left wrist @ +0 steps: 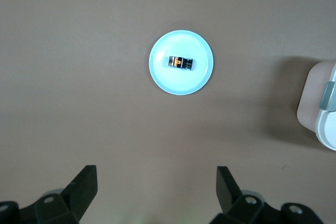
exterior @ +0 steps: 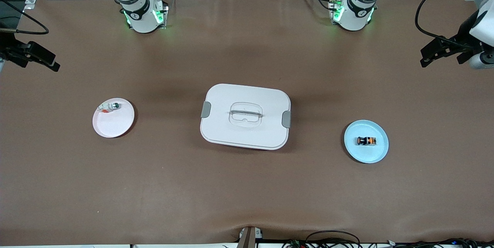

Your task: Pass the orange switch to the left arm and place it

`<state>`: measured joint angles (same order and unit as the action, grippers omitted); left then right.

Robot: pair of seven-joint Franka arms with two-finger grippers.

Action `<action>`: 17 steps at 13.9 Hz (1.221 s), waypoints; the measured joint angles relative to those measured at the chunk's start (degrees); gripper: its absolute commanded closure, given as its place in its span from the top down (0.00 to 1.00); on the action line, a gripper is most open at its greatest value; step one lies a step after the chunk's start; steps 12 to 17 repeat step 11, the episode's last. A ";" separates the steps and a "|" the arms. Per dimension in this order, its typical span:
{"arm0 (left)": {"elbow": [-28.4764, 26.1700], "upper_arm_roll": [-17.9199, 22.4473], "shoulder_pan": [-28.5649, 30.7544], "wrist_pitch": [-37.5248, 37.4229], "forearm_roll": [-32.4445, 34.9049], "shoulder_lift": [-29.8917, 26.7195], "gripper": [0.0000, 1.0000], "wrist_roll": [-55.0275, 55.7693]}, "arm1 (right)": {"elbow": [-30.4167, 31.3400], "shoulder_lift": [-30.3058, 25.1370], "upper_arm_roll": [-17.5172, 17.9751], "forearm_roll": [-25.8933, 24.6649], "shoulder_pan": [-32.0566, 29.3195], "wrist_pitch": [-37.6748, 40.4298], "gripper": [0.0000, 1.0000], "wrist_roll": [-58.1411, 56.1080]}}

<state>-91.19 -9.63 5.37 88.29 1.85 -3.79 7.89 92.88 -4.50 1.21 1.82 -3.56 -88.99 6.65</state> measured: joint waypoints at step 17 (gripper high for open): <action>1.22 -0.24 0.01 -2.41 0.00 0.00 1.00 0.09 | 0.00 -0.08 -0.25 -0.38 -0.01 0.00 1.00 -0.88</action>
